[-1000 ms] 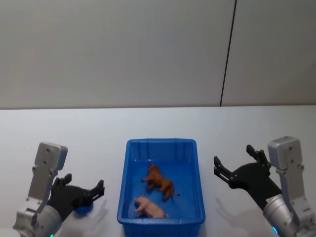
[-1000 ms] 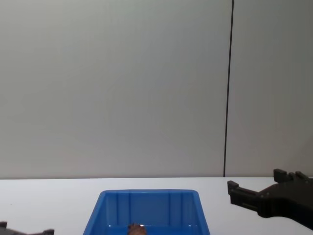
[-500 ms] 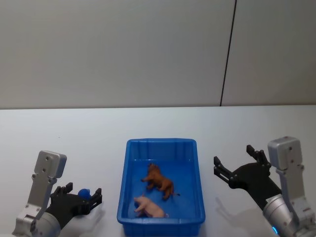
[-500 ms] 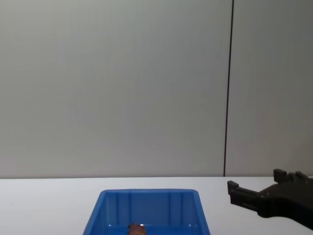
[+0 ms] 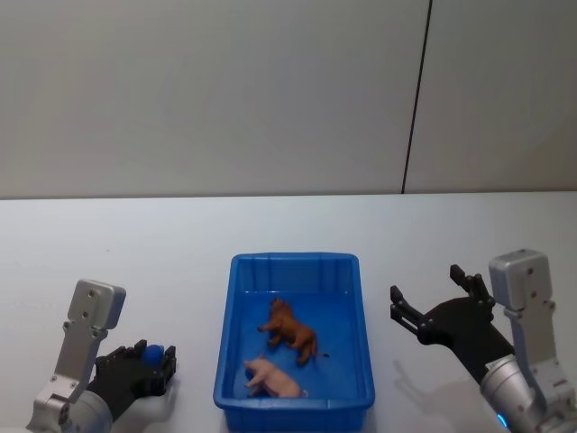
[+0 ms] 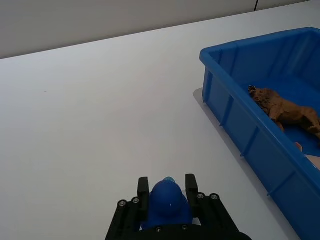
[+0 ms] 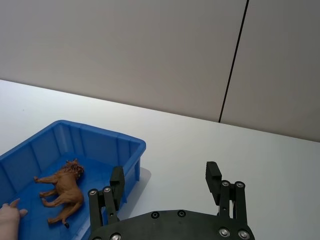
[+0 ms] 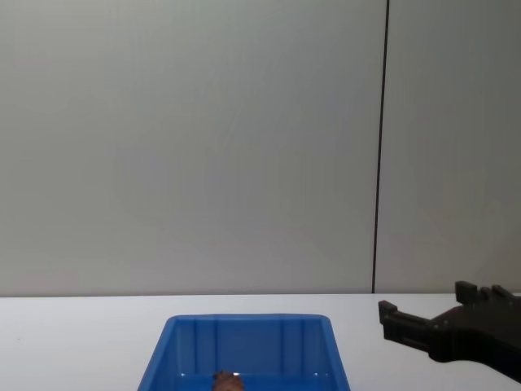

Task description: Pick up the two dolls from the table and place them into the box.

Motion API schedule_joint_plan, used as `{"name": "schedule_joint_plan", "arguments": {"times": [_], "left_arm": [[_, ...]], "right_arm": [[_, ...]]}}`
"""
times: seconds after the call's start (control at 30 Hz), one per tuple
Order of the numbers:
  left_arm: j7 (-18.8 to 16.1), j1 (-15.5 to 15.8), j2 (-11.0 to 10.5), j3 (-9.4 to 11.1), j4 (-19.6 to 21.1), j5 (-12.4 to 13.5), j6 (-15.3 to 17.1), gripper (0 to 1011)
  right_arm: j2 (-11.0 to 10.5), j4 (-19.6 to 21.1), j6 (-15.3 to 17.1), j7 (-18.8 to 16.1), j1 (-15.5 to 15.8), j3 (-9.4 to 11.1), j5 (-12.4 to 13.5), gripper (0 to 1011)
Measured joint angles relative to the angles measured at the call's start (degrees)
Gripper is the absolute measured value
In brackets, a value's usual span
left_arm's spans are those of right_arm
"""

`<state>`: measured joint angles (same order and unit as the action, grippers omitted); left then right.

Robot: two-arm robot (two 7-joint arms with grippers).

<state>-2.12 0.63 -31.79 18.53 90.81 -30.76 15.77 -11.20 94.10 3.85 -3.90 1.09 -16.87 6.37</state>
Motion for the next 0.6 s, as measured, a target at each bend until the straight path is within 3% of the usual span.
{"name": "schedule_joint_plan", "arguments": {"times": [0.23, 0.6], "left_arm": [[0.02, -0.09, 0.1, -0.06, -0.18, 0.39, -0.27, 306], [0.15, -0.38, 0.12, -0.37, 1.11, 1.36, -1.74, 234]], "right_arm": [[0.0, 0.0, 0.0, 0.0, 0.0, 0.0, 0.0, 1001], [0.0, 0.0, 0.0, 0.0, 0.0, 0.0, 0.0, 1001]]}}
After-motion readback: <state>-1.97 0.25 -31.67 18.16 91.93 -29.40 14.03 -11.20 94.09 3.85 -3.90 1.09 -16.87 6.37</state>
